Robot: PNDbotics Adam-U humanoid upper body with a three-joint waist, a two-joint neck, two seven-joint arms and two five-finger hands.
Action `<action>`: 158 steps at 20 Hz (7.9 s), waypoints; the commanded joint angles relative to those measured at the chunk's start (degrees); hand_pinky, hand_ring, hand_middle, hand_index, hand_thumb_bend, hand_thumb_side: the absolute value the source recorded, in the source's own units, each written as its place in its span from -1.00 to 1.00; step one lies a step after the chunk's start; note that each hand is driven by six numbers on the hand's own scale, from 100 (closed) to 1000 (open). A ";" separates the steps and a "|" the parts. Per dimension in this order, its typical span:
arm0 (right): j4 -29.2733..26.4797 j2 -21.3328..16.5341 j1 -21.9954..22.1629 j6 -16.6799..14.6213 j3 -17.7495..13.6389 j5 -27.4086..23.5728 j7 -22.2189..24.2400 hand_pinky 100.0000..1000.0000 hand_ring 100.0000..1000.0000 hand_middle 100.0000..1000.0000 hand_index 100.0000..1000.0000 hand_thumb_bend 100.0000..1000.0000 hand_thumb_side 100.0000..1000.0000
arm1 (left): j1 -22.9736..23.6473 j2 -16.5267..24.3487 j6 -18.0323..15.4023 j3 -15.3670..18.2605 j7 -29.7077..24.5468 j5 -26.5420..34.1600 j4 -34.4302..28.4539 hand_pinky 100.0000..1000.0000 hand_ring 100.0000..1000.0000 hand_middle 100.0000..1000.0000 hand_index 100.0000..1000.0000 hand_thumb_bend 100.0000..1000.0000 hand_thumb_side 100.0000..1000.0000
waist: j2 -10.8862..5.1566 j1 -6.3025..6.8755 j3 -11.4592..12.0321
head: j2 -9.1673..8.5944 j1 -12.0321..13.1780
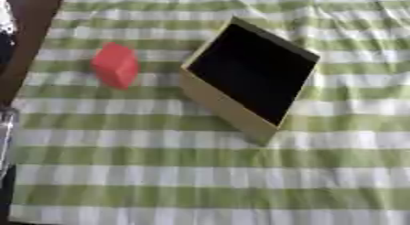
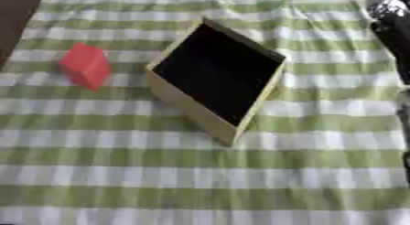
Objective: Pick up objects on the table and place them in the box.
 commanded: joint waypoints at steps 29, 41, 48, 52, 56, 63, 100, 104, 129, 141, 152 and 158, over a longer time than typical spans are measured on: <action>-1.14 -2.39 0.46 0.46 0.59 0.19 1.03 0.79 0.48 0.31 0.73 -1.00 -0.20 | -15.90 38.81 13.38 -11.75 -58.26 -8.28 7.50 0.50 0.48 0.50 0.76 -0.17 -1.00 | -3.22 1.21 -0.66 | 0.69 -0.41; -1.14 -2.21 0.93 0.74 0.83 0.05 1.40 0.79 0.48 0.31 0.73 -1.00 -0.17 | -23.28 37.14 4.90 -15.33 -77.79 -13.55 16.35 0.61 0.72 0.70 0.90 0.41 -0.88 | -3.48 1.38 -0.79 | 0.06 -0.26; -1.14 -2.14 1.06 0.83 0.97 0.01 1.61 0.79 0.48 0.31 0.73 -1.00 -0.16 | -28.43 34.16 3.20 -18.33 -84.88 -15.88 22.89 0.66 0.76 0.79 1.00 0.61 -1.00 | -3.56 1.41 -0.90 | -0.11 0.01; -1.14 -2.05 1.15 0.93 1.10 0.01 1.87 0.79 0.48 0.31 0.73 -1.00 -0.16 | -30.76 32.36 2.62 -20.20 -86.56 -17.37 27.00 0.72 0.81 0.86 1.00 0.64 -1.00 | -3.49 1.48 -0.97 | -0.13 0.13; -1.14 -1.98 1.19 1.04 1.14 0.04 2.09 0.79 0.48 0.31 0.73 -1.00 -0.16 | -32.25 31.12 2.10 -21.48 -86.67 -18.78 30.13 0.73 0.82 0.88 1.00 0.65 -1.00 | -3.45 1.52 -0.99 | -0.09 0.16; -1.14 -1.74 1.03 1.12 1.44 -0.09 2.45 0.80 0.48 0.31 0.73 -1.00 -0.14 | -33.51 29.65 2.20 -22.01 -86.67 -19.05 32.22 0.79 0.80 0.86 1.00 0.48 -1.00 | -3.10 1.53 -1.41 | -0.22 0.75; -1.14 -0.50 1.15 1.13 1.16 -0.82 2.63 0.80 0.48 0.31 0.74 -1.00 -0.08 | -39.91 17.07 4.99 -22.13 -83.52 -30.60 55.33 0.78 0.73 0.70 0.81 0.42 -1.00 | -2.18 1.30 -2.55 | -1.03 2.34; -1.14 -0.42 1.20 1.19 1.12 -0.82 2.65 0.81 0.48 0.31 0.74 -1.00 -0.08 | -39.86 16.61 5.18 -21.87 -82.25 -31.65 56.22 0.75 0.71 0.66 0.74 0.34 -1.00 | -2.03 1.23 -2.60 | -1.11 2.48; -1.14 0.01 1.66 1.47 0.99 -0.97 2.55 0.81 0.49 0.32 0.75 -1.00 -0.05 | -39.93 16.12 7.01 -22.23 -78.73 -33.78 55.46 0.58 0.11 -0.24 -0.10 0.07 -1.00 | -2.55 1.20 -2.41 | -1.22 3.03; -1.14 -0.17 1.68 1.49 0.87 -0.84 2.41 0.81 0.49 0.32 0.75 -1.00 -0.06 | -42.69 13.90 10.35 -22.35 -80.03 -28.35 46.09 0.61 0.05 -0.27 -0.10 -0.34 -1.00 | -2.94 1.29 -2.15 | -0.79 1.49; -1.14 -0.05 1.21 1.35 0.88 -0.92 2.39 0.81 0.49 0.32 0.75 -1.00 -0.06 | -47.12 3.55 16.34 -22.93 -78.59 -22.57 38.36 0.65 0.04 -0.24 -0.06 -0.62 -1.00 | -2.69 1.14 -2.77 | -0.69 -0.32; -1.14 0.22 1.10 1.38 0.93 -1.03 2.49 0.81 0.49 0.32 0.75 -1.00 -0.05 | -47.46 -0.34 19.55 -24.26 -75.38 -21.12 38.20 0.68 0.04 -0.22 -0.03 -0.66 -1.00 | -2.55 1.25 -3.24 | -0.98 -0.51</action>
